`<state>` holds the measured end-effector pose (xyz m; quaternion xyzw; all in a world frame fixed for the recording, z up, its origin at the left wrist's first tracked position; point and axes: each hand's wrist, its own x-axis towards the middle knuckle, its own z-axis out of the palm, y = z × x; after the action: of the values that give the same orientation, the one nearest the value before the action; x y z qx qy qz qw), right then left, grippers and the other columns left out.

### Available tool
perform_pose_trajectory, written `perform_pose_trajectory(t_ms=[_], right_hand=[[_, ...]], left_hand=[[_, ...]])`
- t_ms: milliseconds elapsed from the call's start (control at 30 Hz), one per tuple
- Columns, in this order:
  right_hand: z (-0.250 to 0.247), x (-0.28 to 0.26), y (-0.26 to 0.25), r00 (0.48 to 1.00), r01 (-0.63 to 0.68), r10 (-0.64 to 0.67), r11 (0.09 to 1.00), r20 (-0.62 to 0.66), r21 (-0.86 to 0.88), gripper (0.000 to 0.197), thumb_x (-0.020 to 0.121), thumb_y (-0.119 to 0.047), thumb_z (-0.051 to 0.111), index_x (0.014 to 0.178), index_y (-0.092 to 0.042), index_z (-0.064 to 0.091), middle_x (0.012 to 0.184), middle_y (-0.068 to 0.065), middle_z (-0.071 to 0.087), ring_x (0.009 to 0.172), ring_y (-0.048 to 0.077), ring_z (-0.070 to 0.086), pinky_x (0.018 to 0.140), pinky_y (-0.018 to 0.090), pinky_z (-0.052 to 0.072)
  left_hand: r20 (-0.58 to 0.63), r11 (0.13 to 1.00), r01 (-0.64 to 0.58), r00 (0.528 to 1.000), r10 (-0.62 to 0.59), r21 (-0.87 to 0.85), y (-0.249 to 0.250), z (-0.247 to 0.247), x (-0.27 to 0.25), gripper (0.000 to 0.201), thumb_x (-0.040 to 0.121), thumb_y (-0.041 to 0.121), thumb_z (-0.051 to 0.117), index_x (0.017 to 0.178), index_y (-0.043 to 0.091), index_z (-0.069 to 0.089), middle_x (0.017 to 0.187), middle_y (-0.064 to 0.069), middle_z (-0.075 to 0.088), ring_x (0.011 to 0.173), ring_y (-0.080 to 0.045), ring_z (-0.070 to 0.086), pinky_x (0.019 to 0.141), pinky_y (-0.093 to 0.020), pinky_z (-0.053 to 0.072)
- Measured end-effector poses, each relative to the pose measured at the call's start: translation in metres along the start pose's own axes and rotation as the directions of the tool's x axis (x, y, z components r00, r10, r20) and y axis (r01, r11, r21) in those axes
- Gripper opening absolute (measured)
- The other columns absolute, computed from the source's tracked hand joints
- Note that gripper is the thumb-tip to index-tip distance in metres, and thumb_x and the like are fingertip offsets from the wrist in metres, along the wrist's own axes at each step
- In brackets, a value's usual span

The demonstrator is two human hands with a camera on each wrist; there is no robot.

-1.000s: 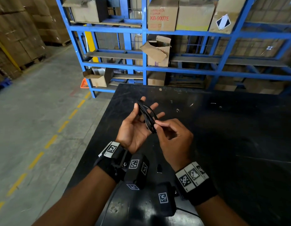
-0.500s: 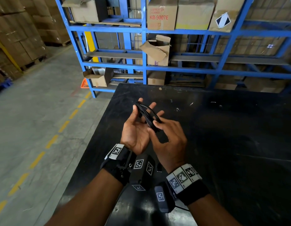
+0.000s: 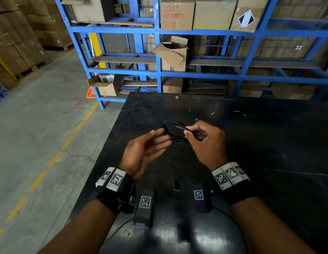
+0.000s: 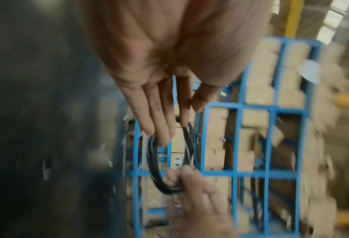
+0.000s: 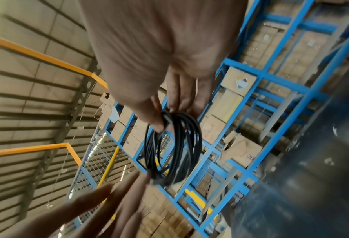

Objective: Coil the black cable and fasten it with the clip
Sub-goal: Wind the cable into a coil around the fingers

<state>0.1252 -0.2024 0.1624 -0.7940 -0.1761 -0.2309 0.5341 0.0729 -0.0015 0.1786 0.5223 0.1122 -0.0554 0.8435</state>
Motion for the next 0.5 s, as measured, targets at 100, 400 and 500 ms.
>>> perform_pose_trajectory(t_ms=[100,400,500], right_hand=[[-0.019,0.003,0.005,0.972,-0.082,0.068,0.995,0.224,0.051,0.005,0.084,-0.005,0.08,0.084,-0.007,0.076,0.081,0.005,0.079,0.074,0.018,0.078,0.073,0.045,0.065],[-0.023,-0.003,0.004,0.896,-0.132,0.065,0.984,0.44,0.122,0.006,0.084,-0.005,0.081,0.087,-0.005,0.075,0.079,0.007,0.076,0.07,0.02,0.076,0.068,0.039,0.063],[-0.019,-0.01,0.006,0.926,-0.21,0.118,0.95,0.359,0.23,0.009,0.083,0.0,0.081,0.091,-0.001,0.078,0.083,0.008,0.078,0.067,0.011,0.073,0.066,0.025,0.058]], left_hand=[[-0.069,0.829,-0.342,0.909,0.412,0.442,-0.001,-0.013,0.005,0.022,0.101,0.018,0.061,0.115,0.011,0.077,0.114,-0.008,0.079,0.106,-0.013,0.075,0.094,-0.031,0.055],[0.386,0.705,-0.37,0.911,0.147,0.605,-0.019,0.005,0.024,0.026,0.105,0.022,0.056,0.121,0.007,0.071,0.077,-0.014,0.071,0.054,-0.022,0.063,0.053,-0.024,0.051],[0.284,0.791,-0.32,0.939,0.193,0.521,-0.028,0.007,0.026,0.023,0.104,0.015,0.057,0.108,-0.004,0.07,0.058,-0.001,0.055,0.045,-0.006,0.041,0.046,-0.018,0.034]])
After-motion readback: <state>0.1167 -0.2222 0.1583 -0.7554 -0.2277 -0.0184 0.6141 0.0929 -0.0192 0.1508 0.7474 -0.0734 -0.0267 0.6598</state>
